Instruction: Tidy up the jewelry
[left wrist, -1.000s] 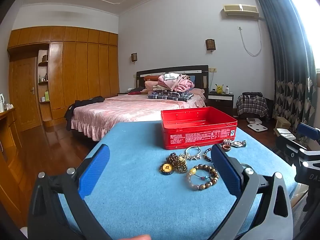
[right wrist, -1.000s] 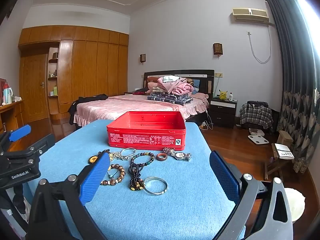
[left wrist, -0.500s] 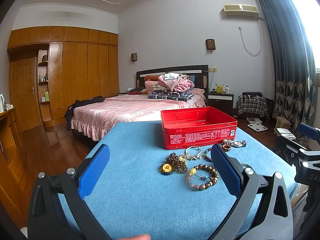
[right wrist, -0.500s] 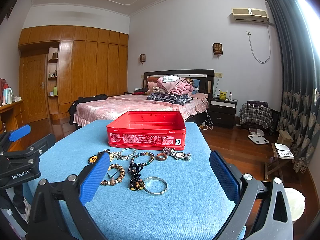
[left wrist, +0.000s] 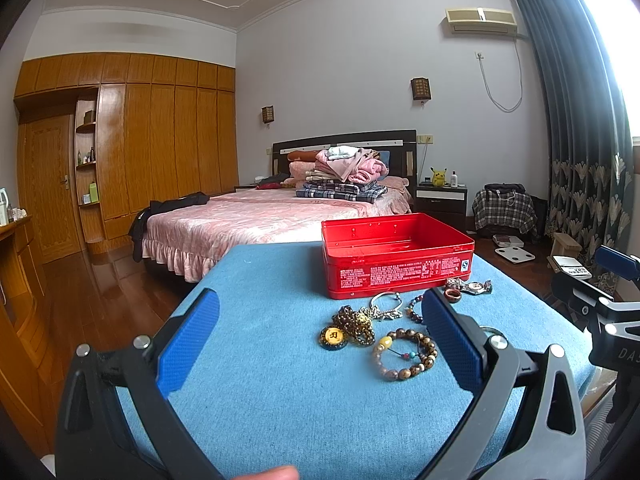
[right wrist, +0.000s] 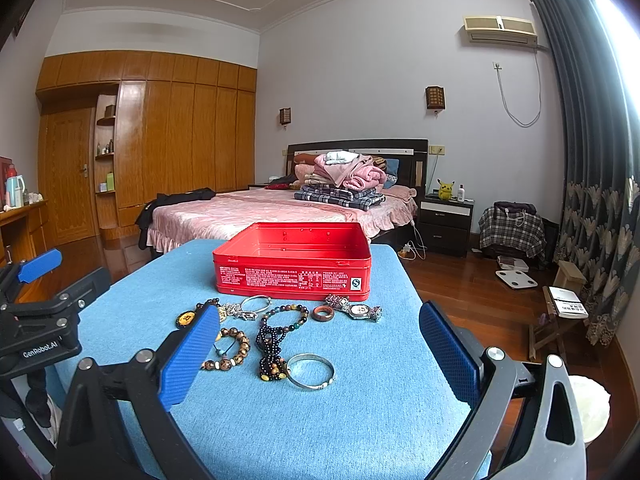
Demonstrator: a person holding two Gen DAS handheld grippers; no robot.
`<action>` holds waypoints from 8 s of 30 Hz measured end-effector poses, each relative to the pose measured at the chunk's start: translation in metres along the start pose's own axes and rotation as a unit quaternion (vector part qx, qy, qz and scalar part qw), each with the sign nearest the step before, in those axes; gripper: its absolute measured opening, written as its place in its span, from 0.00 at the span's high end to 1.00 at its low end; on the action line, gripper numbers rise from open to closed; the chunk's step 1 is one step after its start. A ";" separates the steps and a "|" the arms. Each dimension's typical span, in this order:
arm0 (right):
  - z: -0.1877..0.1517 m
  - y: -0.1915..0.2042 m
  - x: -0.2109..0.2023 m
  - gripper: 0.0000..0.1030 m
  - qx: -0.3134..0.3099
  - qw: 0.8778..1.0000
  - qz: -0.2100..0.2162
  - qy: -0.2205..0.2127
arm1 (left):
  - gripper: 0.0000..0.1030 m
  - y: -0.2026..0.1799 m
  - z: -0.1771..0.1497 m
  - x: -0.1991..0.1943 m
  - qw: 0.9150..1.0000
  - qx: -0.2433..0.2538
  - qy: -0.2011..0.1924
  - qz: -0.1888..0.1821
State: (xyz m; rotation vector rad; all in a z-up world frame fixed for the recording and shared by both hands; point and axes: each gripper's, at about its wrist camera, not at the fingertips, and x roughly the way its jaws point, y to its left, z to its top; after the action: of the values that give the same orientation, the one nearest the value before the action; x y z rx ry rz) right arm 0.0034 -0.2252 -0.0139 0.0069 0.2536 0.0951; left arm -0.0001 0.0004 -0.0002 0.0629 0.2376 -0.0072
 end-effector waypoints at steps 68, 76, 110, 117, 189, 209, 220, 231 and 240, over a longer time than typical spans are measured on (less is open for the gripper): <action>-0.024 -0.018 0.037 0.06 0.030 0.998 0.011 0.058 | 0.05 -0.006 -0.028 0.040 0.997 -0.005 0.076 -0.030; -0.046 -0.029 0.076 0.23 0.040 0.992 0.015 0.114 | 0.08 -0.021 -0.045 0.073 0.992 -0.005 0.121 -0.041; -0.040 -0.027 0.115 0.96 0.015 0.979 0.050 0.199 | 0.90 -0.040 -0.053 0.124 0.970 -0.050 0.210 -0.109; -0.005 -0.031 0.110 0.96 0.010 0.985 0.051 0.164 | 0.90 -0.034 -0.020 0.113 0.977 -0.060 0.165 -0.117; -0.014 0.019 0.120 0.35 0.036 0.989 0.041 0.140 | 0.14 0.005 -0.006 0.117 0.988 -0.064 0.129 -0.060; -0.040 0.038 0.142 0.75 0.009 0.974 0.061 0.218 | 0.20 0.014 -0.025 0.129 0.981 -0.071 0.171 -0.048; -0.037 0.029 0.139 0.81 0.007 0.974 0.061 0.217 | 0.43 0.013 -0.028 0.153 0.970 -0.078 0.225 -0.056; -0.037 0.027 0.141 0.81 0.008 0.975 0.064 0.215 | 0.39 0.010 -0.025 0.162 0.965 -0.091 0.238 -0.069; -0.037 0.027 0.141 0.81 0.010 0.974 0.065 0.215 | 0.71 0.002 -0.030 0.176 0.955 -0.084 0.277 -0.060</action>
State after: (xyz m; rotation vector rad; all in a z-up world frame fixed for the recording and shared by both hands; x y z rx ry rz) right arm 0.1273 -0.1852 -0.0843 0.0240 0.6871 0.2244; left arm 0.1639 0.0042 -0.0702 -0.1214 0.8024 -0.0911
